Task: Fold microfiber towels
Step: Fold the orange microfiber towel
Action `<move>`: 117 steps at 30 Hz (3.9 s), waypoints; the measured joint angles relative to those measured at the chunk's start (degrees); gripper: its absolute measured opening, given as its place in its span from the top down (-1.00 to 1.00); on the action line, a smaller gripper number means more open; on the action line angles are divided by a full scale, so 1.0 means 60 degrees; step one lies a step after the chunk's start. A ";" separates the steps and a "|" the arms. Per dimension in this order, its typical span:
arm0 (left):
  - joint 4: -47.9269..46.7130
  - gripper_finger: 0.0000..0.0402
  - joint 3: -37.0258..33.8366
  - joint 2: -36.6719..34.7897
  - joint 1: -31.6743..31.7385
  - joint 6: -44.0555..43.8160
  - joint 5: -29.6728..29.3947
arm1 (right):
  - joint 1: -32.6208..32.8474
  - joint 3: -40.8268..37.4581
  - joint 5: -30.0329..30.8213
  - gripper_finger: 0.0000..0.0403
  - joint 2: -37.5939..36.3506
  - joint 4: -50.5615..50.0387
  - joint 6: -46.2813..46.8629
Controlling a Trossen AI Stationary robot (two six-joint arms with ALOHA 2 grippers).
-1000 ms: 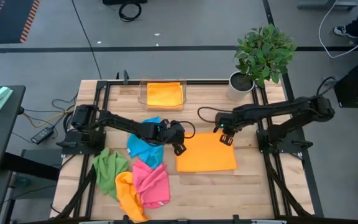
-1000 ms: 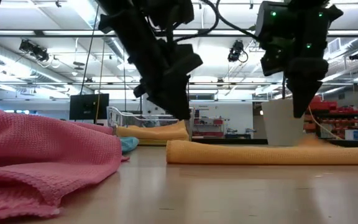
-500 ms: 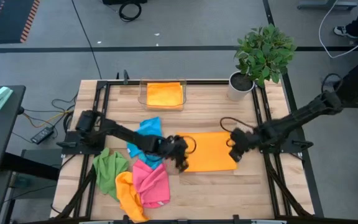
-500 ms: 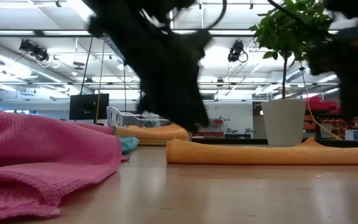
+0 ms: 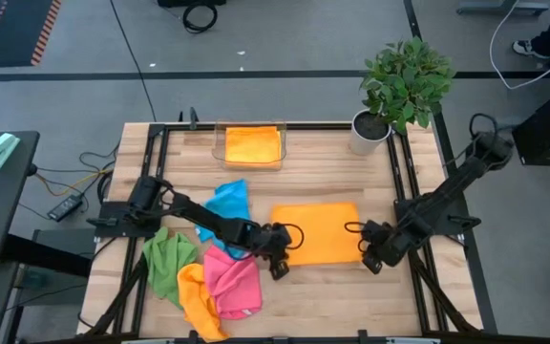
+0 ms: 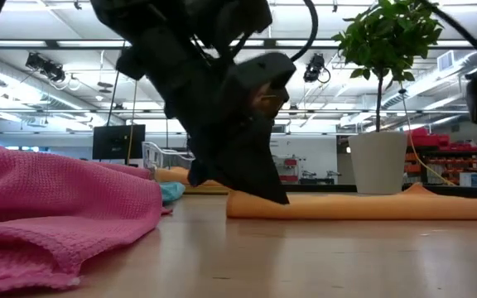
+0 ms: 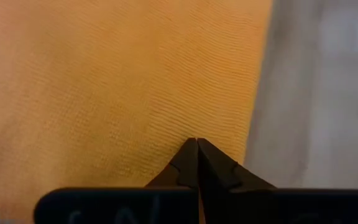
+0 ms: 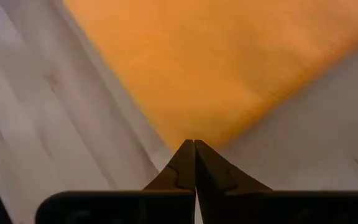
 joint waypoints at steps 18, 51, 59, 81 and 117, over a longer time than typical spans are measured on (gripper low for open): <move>0.0226 0.90 -0.0004 -0.0499 0.0721 0.0696 -0.0036 | 0.0561 0.0581 0.0375 0.99 0.2222 0.1219 0.0128; 0.0137 0.87 0.0283 -0.1477 0.1253 -0.0646 0.2976 | -0.6862 0.1964 0.0988 0.99 0.0472 -0.2869 -0.7682; -0.0062 0.96 0.0375 -0.3077 0.1446 0.2645 0.1382 | -0.6935 0.4367 0.0422 0.99 -0.0228 -0.5530 -0.7610; -0.2789 0.43 0.0369 -0.1281 0.1345 -0.2387 0.0895 | -0.2593 0.2503 0.1387 0.89 0.0052 -0.3408 -0.0876; -0.2695 -0.28 0.0361 -0.1005 0.0633 -0.7097 0.0107 | -1.1444 0.2545 -0.3347 0.13 0.2744 0.1101 -1.7157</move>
